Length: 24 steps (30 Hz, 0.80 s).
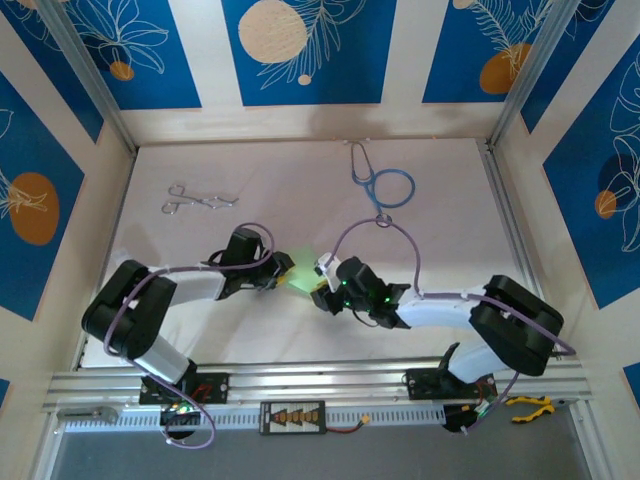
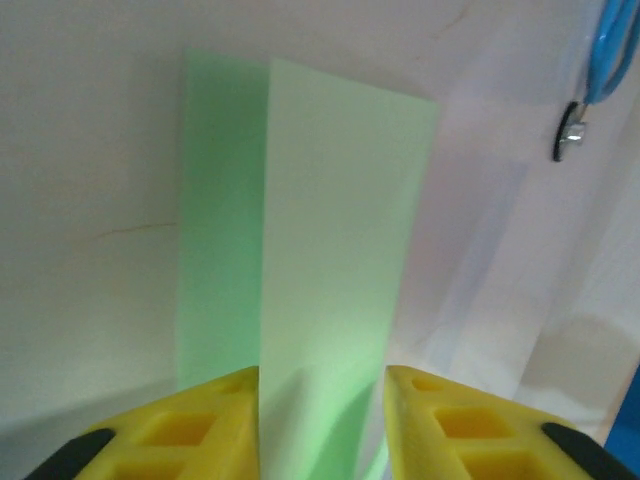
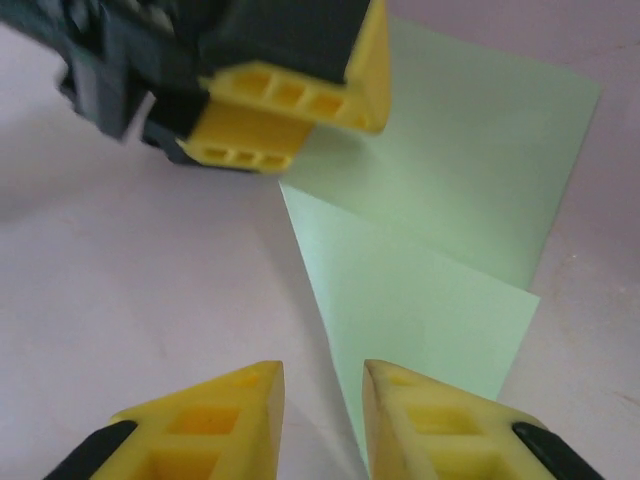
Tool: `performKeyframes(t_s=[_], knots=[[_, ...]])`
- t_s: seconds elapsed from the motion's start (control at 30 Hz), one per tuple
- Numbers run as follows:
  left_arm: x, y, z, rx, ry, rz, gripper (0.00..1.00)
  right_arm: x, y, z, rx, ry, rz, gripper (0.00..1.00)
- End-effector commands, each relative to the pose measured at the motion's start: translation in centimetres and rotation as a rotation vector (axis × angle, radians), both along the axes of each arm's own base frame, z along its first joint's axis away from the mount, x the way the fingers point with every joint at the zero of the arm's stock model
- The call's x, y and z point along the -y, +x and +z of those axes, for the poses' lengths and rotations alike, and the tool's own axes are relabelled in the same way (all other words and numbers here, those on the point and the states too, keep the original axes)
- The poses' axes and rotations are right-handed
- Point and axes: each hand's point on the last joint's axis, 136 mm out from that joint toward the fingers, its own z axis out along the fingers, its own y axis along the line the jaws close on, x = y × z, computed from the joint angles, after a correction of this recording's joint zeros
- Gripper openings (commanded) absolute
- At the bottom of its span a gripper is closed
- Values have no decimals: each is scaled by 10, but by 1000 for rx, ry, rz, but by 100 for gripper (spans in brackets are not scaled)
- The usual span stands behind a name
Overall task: Fold a paper plane with a square sheet of paper (pick it up from the middle)
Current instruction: Place the paper at the center of the table.
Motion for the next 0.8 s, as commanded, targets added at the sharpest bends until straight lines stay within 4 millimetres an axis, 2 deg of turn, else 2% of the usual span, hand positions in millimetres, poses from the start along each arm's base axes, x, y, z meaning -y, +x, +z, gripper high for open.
performKeyframes(t_s=[0.0, 0.1, 0.27, 0.57, 0.77], knots=[[-1, 3, -1, 6, -27, 8, 27, 4, -12, 7, -169, 118, 1, 28], [-2, 2, -3, 9, -18, 5, 20, 12, -6, 15, -351, 190, -52, 23], [-2, 2, -7, 7, -10, -1, 12, 6, -8, 30, -627, 282, -10, 11], [-3, 0, -10, 5, 0, -11, 7, -5, -9, 7, -721, 200, -27, 4], [-4, -1, -12, 5, 8, -19, 5, -20, -7, 1, -771, 193, -1, 2]])
